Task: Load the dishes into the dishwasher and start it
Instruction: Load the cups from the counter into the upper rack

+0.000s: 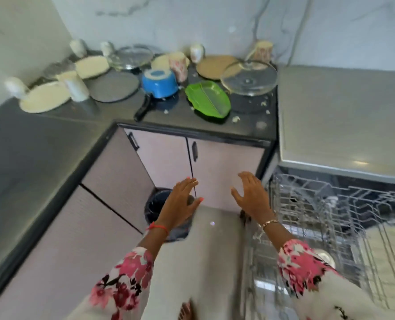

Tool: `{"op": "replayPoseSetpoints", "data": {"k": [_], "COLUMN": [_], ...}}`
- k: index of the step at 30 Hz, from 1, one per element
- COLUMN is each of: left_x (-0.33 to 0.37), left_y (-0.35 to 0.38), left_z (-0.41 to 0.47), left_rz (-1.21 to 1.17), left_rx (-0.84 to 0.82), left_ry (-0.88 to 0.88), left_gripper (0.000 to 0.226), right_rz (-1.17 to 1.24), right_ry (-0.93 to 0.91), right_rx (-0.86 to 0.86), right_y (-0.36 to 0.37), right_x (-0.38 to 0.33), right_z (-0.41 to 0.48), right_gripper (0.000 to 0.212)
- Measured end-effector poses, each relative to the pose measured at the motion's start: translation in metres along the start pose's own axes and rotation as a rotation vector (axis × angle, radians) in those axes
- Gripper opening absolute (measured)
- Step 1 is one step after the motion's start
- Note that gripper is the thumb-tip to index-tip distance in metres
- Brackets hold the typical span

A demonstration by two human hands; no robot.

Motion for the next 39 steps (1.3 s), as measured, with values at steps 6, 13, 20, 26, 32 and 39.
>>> {"op": "replayPoseSetpoints", "data": {"k": [6, 13, 20, 26, 32, 39], "left_x": [-0.063, -0.132, -0.197, -0.268, -0.323, -0.367], "left_y": [-0.056, -0.078, -0.098, -0.095, -0.065, -0.026], "left_z": [0.096, 0.179, 0.326, 0.467, 0.552, 0.568], "left_rz": [0.002, -0.011, -0.046, -0.006, 0.1, 0.215], "left_rx": [0.149, 0.177, 0.36, 0.121, -0.12, -0.303], "left_ry": [-0.025, -0.082, -0.193, -0.328, -0.314, -0.252], "left_gripper": [0.059, 0.048, 0.032, 0.041, 0.045, 0.109], "right_rz": [0.054, 0.147, 0.254, 0.214, 0.164, 0.038], "right_ry": [-0.014, -0.07, -0.015, 0.029, 0.051, 0.044], "right_rx": [0.093, 0.182, 0.258, 0.215, 0.053, -0.137], "right_y": [0.013, 0.044, 0.081, 0.116, 0.165, 0.222], "right_x": [-0.059, -0.093, -0.085, -0.065, -0.04, -0.019], "right_z": [0.095, 0.225, 0.406, 0.546, 0.637, 0.694], "right_gripper": [0.042, 0.031, 0.028, 0.032, 0.041, 0.055]}}
Point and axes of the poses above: each hand's wrist, its own z-axis towards the middle knuckle, its own y-axis out of the palm, x = y × z, the point moved 3 cm from there along z, towards the middle knuckle, and after that the axes turned 13 degrees about x, right-handed, at the moved point
